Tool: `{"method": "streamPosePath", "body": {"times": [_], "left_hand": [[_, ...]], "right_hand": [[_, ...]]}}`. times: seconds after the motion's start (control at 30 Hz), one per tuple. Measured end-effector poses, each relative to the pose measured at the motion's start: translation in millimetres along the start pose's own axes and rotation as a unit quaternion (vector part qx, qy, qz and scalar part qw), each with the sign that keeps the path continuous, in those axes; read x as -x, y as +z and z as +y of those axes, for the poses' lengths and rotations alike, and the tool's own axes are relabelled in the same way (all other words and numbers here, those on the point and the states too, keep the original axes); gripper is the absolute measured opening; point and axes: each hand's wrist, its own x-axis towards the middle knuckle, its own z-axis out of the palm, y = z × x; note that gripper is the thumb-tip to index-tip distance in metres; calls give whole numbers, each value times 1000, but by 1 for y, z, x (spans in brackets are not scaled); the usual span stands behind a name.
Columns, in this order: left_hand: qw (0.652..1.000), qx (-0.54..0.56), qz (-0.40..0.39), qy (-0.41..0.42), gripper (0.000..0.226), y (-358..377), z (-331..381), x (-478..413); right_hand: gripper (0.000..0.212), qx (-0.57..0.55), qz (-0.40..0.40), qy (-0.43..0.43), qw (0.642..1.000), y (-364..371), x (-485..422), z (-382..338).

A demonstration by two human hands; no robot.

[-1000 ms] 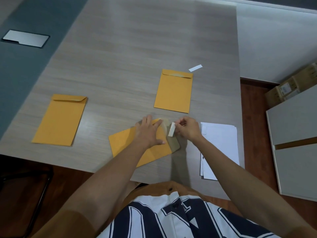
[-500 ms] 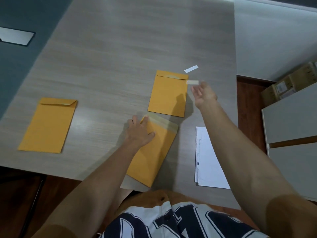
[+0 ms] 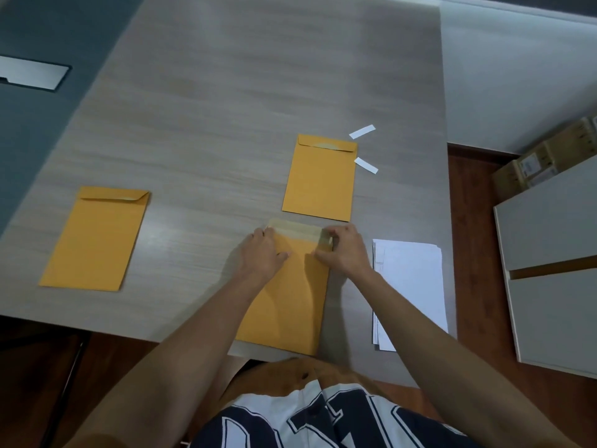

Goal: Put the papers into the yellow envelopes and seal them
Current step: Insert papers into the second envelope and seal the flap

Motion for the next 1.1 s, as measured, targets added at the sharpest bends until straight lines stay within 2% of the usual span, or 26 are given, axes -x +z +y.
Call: {"method": "streamPosePath", "body": {"times": [0.07, 0.17, 0.27, 0.33, 0.43, 0.53, 0.67, 0.77, 0.93, 1.1], "left_hand": [[1000, 15, 9, 9, 56, 0, -4, 3], [999, 32, 23, 9, 49, -3, -14, 8], [999, 25, 44, 20, 79, -7, -23, 10], [996, 2, 61, 62, 97, -8, -25, 8], [986, -46, 74, 140, 81, -7, -29, 10], [981, -35, 93, 167, 59, -3, -35, 15], [961, -44, 140, 235, 32, 17, -56, 24], [953, -83, 149, 251, 37, 21, -60, 32], [954, -144, 96, 244, 48, 19, -57, 36], [939, -209, 94, 256, 52, 17, -72, 38]], "right_hand": [[68, 91, -24, -21, 995, 5, 1, 3], [76, 141, -24, -55, 988, 6, 2, 2], [80, 188, -39, -98, 976, 6, 5, -4], [78, 213, -44, -101, 971, 5, 7, -9], [64, 237, -9, -117, 964, 8, 14, -14], [49, 250, -3, -145, 957, 16, 28, -11], [51, 266, -5, -174, 948, 27, 48, 2], [52, 285, 5, -194, 939, 37, 55, -3], [69, 337, -65, -200, 917, 57, 59, -22], [60, 438, -74, -175, 879, 56, 55, -15]]}}
